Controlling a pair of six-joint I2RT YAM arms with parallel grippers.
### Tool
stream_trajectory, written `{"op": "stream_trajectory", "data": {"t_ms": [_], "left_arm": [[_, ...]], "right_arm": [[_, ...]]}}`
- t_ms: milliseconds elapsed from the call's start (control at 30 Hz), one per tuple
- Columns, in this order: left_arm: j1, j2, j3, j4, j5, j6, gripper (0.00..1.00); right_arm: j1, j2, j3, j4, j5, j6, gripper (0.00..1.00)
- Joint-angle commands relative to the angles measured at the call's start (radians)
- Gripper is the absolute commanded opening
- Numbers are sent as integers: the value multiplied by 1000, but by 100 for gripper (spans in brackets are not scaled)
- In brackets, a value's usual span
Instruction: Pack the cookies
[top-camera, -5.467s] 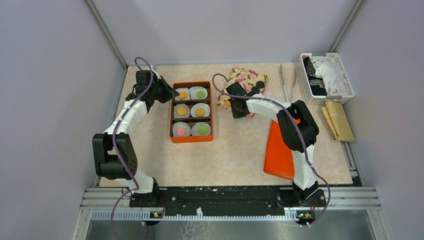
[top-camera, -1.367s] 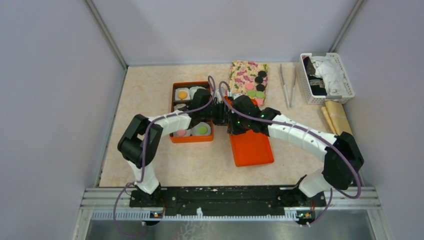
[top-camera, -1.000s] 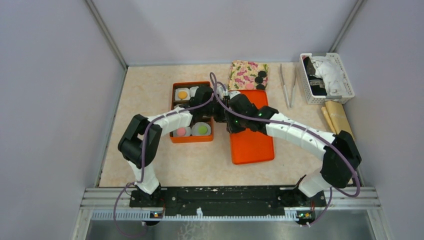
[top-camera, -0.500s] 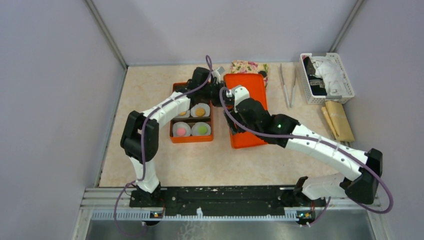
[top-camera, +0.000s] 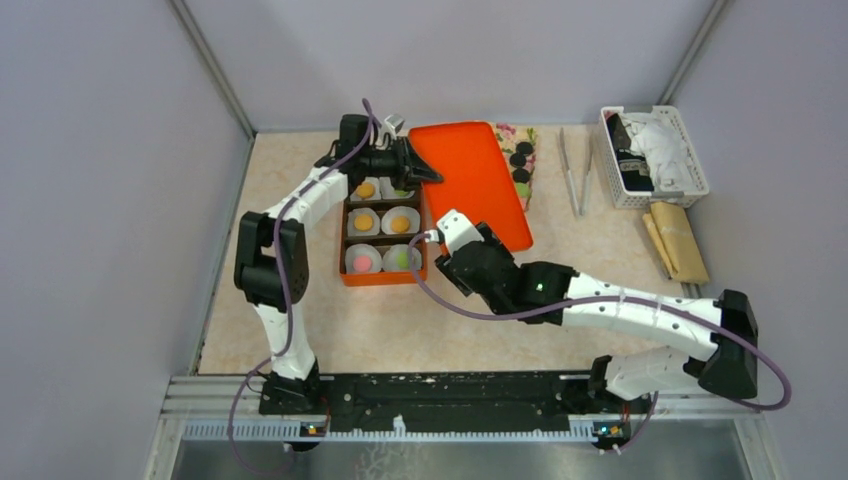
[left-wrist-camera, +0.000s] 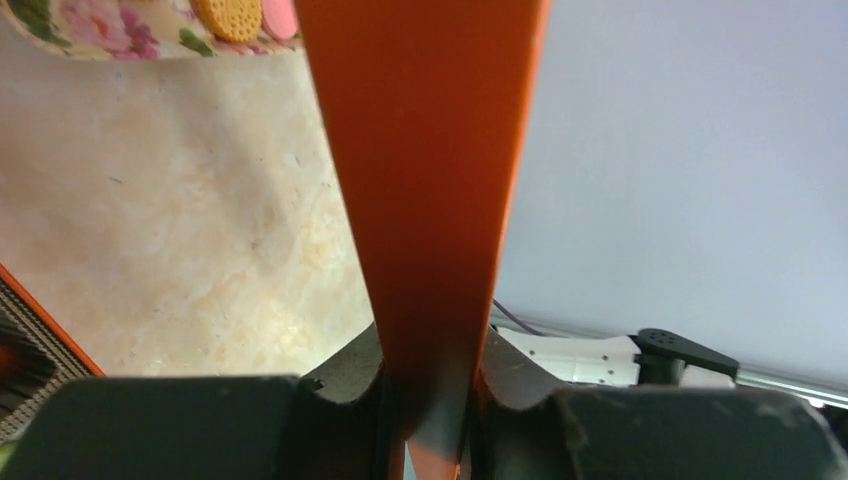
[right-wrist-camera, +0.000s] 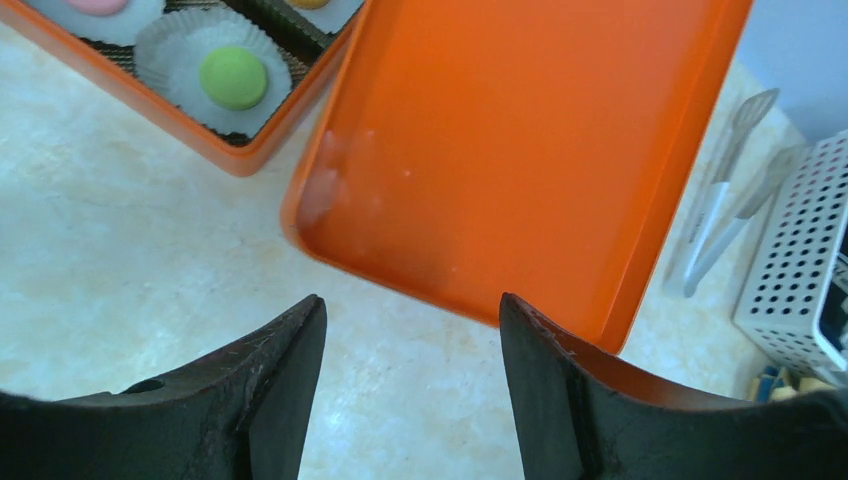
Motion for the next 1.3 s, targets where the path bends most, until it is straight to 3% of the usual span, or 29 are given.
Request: {"op": "stream_trajectory", "data": {"t_ms": [0,233,633,733,1000,1067,1267], "left_arm": [[23,2,15,80,179,-113,0],[56,18,-61,225,296,-222,0],[56,-13,-133,104,333,-92,0],[56,-24,-147,86,344,-69,0],[56,-35,-154,53,357,-23,0],[56,-37,-157,67,355,-26,8],[56,-47,-151,176,379,-76,54]], "right_arm": [[16,27,-29,128,133,-106,64],[18,72,-97,306,209,-221,64],[17,138,-190,778,407,-484,52],[16,160,-190,881,423,-533,32],[16,220,-139,1041,432,-643,3],[15,221,-135,1093,439,-673,0],[0,222,-98,1149,454,-731,0]]}}
